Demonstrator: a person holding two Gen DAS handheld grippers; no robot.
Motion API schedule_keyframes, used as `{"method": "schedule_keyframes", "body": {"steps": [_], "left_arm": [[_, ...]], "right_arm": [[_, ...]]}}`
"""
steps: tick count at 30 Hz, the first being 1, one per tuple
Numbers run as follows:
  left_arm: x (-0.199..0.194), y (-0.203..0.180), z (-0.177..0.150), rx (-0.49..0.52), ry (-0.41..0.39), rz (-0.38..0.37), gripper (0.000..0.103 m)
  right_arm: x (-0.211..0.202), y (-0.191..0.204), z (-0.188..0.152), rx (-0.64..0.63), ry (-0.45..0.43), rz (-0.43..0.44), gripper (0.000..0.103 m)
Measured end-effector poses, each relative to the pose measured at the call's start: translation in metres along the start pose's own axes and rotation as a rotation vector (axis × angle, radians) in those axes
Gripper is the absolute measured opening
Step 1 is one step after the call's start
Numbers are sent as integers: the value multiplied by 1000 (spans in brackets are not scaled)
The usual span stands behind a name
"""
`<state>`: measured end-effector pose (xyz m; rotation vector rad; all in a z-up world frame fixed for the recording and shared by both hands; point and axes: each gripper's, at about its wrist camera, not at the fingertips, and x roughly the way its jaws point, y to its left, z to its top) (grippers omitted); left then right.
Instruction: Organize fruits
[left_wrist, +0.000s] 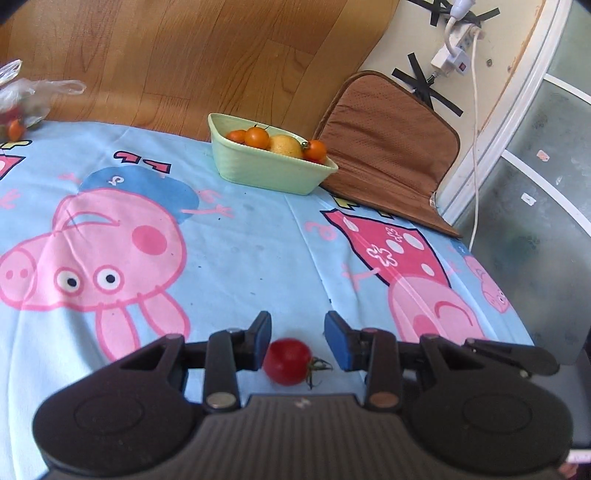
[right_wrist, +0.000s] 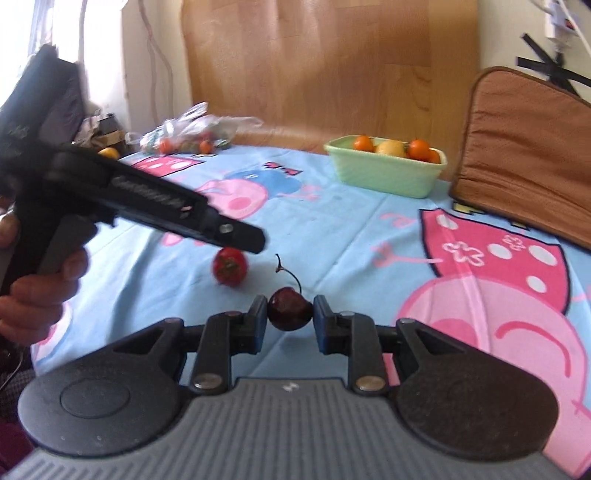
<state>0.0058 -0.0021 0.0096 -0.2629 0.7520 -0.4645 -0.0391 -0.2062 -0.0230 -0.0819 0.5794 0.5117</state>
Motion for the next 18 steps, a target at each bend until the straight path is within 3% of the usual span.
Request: {"method": "schedule_keyframes", "body": {"steps": [2,10,15,16,18], "left_arm": [[-3,-4,-3,19,-9,-4,50],[-4,-25,-17,157,-37,92,55],[0,-35,-28,226,-39,123,54],[2,-36,-29,236,-38,131,51],[7,-34,-32,240,-18,138,42]], "right_arm": [[1,-8,-2,37,6,-34,29],[0,-9,-12,61,11,-37,32],[-1,-8,-13,51,4,-41,36],[-1,-8,-14,47,2,-42,42],[0,-7,-15,40,-4,-44,43]]}}
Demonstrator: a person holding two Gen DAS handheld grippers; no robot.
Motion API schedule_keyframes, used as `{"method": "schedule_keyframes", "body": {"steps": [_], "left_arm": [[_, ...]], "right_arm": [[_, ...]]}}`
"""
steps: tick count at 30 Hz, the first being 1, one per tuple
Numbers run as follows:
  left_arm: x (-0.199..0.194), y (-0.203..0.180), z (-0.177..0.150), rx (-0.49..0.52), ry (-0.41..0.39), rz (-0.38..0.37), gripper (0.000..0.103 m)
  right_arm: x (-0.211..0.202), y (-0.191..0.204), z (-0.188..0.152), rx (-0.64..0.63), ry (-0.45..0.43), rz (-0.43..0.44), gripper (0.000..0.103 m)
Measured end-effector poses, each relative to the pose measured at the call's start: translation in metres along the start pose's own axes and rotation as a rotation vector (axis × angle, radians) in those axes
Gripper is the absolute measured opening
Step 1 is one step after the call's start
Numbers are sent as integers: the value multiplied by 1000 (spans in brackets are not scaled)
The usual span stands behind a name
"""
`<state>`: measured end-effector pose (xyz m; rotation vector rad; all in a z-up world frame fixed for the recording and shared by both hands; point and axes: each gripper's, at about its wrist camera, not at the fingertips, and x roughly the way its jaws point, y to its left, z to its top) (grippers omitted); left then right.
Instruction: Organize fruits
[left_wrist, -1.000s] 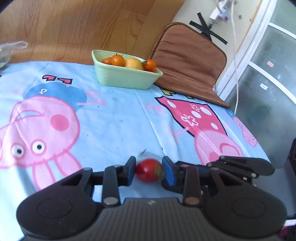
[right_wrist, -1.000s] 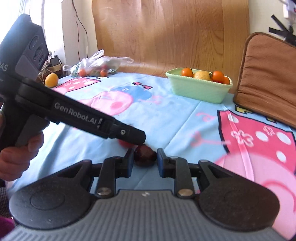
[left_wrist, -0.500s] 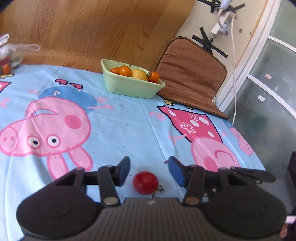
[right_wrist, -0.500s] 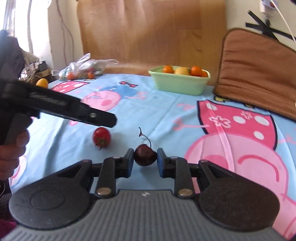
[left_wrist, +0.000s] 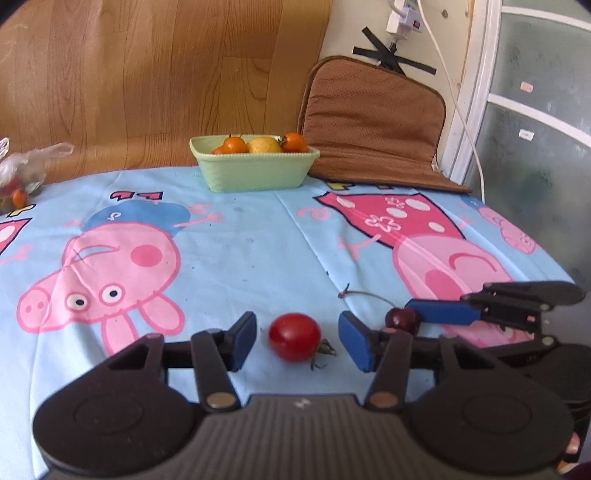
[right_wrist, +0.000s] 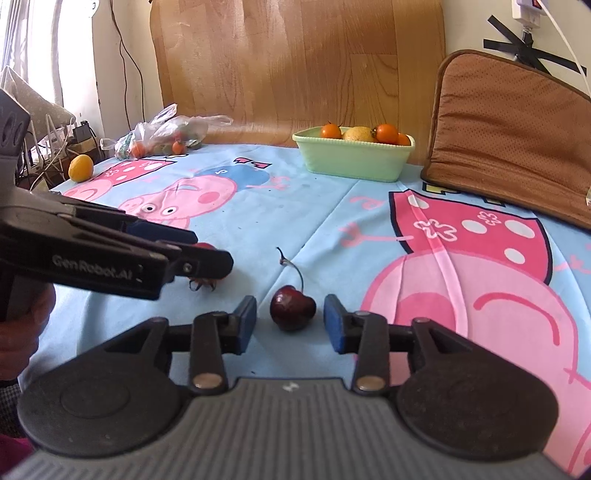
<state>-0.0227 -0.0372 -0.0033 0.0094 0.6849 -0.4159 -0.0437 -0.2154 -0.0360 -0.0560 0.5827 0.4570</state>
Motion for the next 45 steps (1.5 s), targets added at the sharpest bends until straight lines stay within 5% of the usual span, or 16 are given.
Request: {"method": "schedule_keyframes", "body": {"steps": [2,4,14,23,37,39,41,45], "left_arm": [[1,1,-3,-4,9,-2,32],[-3,0,-6,0,13,-23,32],[-32,-16,-31,6,13,-71,32],[-33,-27,-36,67,-5,-5,52],[-28,-26,-32,49,-9,28,55],[-24,-28,-30,60,-7,29,53],[-21,-30,-29,75,-7,19,37],[-19,-30,-26,77,3,-7,36]], "right_arm": [[0,2,-1,-24,0,-7,43],[-2,4,-1,-41,3,-12,29],[-27,-7,-13,76,39,82,29],[-31,0,-20,59,16,56,32],[-34,3,-25,37,-7,40,33],[-34,5,-25,33,-12,32,33],[-33,5,-26,31,-18,24,33],[-33,2,-22,31,-27,20,29]]}}
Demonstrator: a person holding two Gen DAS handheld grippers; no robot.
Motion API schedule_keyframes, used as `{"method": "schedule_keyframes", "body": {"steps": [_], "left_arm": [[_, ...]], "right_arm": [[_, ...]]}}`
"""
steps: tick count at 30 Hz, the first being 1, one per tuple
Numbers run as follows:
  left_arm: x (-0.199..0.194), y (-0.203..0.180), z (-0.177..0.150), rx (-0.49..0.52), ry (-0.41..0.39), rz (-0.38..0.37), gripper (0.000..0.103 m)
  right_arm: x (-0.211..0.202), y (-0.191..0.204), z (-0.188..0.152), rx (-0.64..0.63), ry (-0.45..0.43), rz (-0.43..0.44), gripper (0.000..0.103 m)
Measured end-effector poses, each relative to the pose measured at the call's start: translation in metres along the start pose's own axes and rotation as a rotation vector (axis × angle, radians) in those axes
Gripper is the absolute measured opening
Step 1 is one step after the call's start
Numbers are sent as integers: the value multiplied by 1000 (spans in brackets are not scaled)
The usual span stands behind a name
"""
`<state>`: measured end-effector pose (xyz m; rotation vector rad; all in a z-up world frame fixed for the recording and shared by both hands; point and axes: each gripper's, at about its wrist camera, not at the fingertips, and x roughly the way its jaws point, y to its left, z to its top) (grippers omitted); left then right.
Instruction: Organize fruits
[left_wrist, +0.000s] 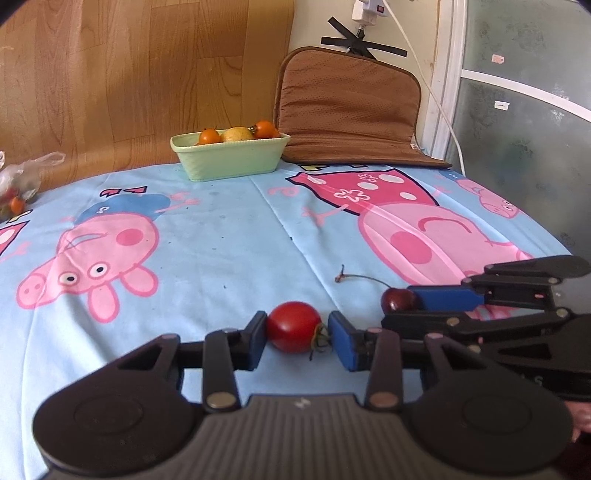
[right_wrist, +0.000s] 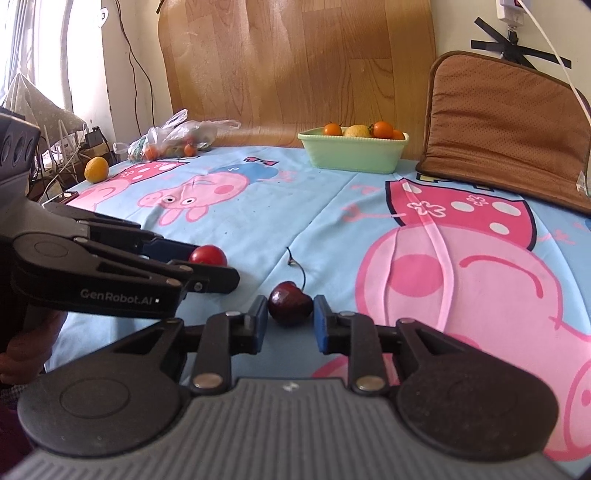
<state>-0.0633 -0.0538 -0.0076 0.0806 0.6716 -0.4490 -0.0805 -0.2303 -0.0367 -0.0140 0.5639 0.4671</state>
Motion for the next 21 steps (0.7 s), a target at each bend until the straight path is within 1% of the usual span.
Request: {"method": "schedule_keyframes", "body": {"steps": [2,5,8,11,13,15,18,21], "left_arm": [[1,5,7,-13,4,-21,36],[4,15,29,-29,-13,-41,36],[10,26,61,-20,-50,-38,37],[25,38,99,3,-98,3,37],[42,52,126,-8,-114,29,37],[65,69,153,-33,-117,54,37],[108,99,190,-86,-90,74,37],[150,129,216,-147,-63,79,36]], "right_arm": [[2,-6,5,28,-6,15,29],[10,-14,18,59,-13,36,29],[23,-23,42,61,-55,36,29],[41,-38,75,81,-103,34,29],[59,-50,100,79,-137,20,29],[80,-63,125,88,-153,12,29],[118,-85,158,119,-157,-1,29],[158,-102,183,121,-147,-28,29]]}}
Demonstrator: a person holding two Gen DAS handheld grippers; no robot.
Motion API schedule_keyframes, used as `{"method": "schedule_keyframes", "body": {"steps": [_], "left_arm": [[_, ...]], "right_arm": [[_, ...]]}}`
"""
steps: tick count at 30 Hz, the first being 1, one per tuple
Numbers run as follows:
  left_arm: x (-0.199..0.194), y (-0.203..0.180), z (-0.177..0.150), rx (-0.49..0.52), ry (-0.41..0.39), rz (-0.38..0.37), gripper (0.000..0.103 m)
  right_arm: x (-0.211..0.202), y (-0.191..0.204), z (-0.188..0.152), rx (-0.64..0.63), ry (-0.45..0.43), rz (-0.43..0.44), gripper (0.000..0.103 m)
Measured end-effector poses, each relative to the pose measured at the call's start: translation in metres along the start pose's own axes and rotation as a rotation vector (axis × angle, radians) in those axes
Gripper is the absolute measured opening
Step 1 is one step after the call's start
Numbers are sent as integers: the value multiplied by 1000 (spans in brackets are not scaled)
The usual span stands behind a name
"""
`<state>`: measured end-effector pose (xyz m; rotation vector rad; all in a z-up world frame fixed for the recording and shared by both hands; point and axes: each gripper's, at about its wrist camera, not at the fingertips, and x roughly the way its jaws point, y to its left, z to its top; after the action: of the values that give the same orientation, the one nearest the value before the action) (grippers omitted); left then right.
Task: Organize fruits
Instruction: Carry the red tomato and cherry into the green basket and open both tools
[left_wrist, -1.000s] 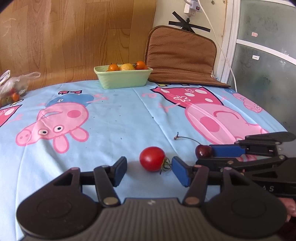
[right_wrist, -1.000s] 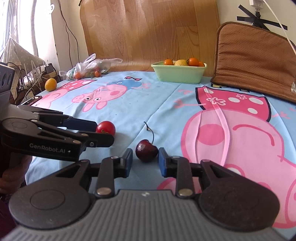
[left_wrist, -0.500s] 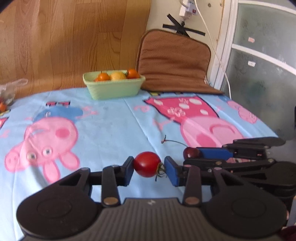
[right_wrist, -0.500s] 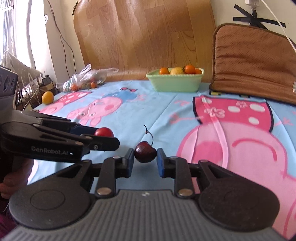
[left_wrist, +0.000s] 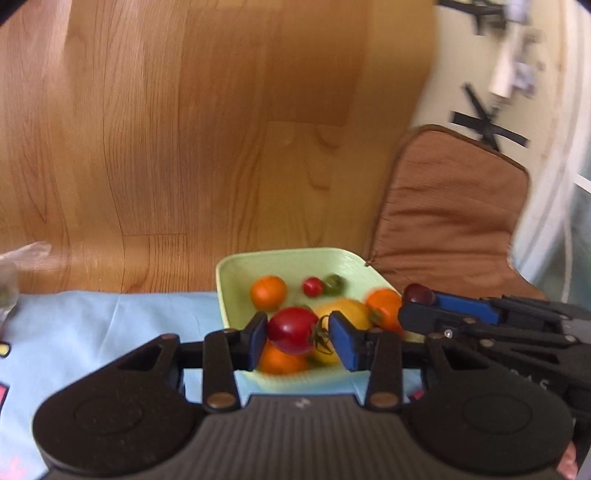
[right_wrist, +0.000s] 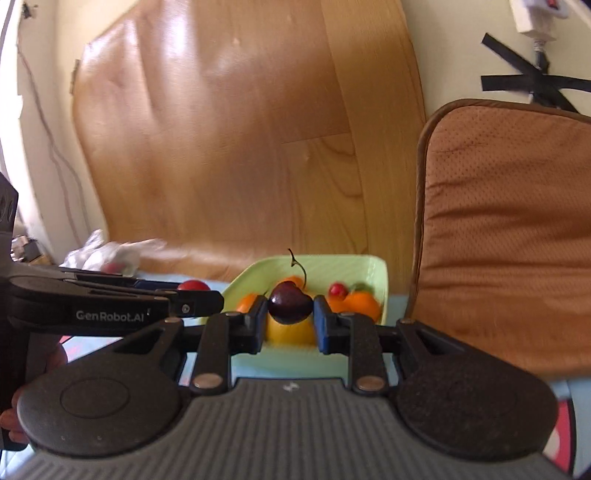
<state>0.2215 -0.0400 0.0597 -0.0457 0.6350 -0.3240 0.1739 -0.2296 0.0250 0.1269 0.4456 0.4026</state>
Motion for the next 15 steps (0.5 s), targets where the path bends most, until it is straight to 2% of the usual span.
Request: {"method": "schedule_keyframes", "body": {"steps": [6,8,11,14,15], "left_arm": [[64,27,20,-57,58,-20,40],[71,31,19,-67,65,-3,47],[55,35,15,-102,45,2,48],[13,32,5,-108,-9,31,50],[-5,29,-4,-109,-32,28,52]], "right_arm": [[72,-29,12,40,83,11,32],[80,-34,13,65,99,31,34],[66,-35,12,91,66,34,34],[32,-31,7,109,33,37,34],[16,-28,2,114,20,44,40]]}}
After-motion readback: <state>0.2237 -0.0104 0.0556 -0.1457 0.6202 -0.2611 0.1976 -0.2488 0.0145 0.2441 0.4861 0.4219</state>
